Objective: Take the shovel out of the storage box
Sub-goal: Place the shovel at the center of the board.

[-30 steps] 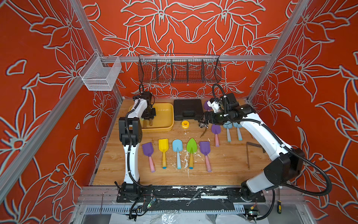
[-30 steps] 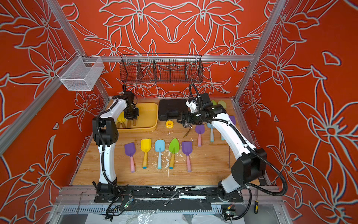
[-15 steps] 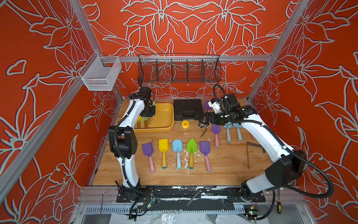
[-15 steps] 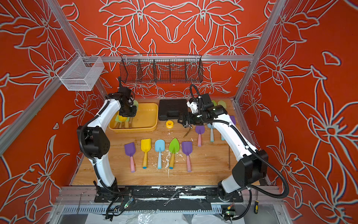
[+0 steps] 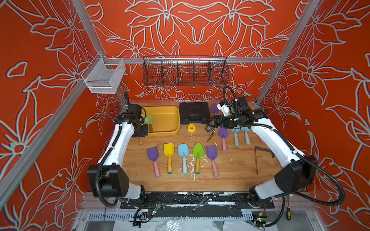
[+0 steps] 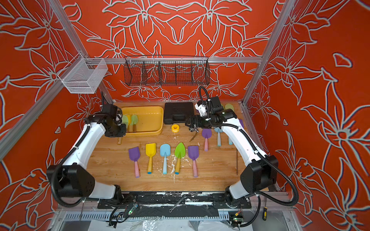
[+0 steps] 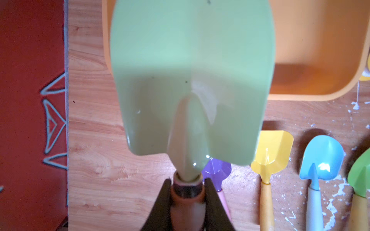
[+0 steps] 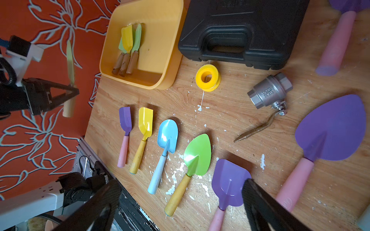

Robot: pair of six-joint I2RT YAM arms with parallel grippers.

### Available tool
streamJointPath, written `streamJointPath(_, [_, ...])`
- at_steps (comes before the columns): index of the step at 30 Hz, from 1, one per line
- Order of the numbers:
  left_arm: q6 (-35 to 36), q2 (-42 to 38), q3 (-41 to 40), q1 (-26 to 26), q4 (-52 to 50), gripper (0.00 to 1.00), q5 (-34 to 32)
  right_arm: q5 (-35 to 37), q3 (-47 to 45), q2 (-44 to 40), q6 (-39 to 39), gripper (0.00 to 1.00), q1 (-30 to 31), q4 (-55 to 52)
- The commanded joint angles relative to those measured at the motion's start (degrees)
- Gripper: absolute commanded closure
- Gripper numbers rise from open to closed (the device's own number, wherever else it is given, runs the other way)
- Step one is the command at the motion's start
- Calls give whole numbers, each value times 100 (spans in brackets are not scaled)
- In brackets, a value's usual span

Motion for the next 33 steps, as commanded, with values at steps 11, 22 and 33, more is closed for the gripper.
streamJointPath(11, [1084, -1685, -1985, 675, 737, 100, 48, -534, -67, 201, -248, 3, -219, 233])
streamJointPath(22, [1763, -1396, -2770, 976, 738, 100, 182, -708, -65, 369, -246, 3, -331, 320])
streamJointPath(33, [1820, -497, -2886, 1017, 755, 100, -20, -737, -92, 384, -296, 3, -457, 352])
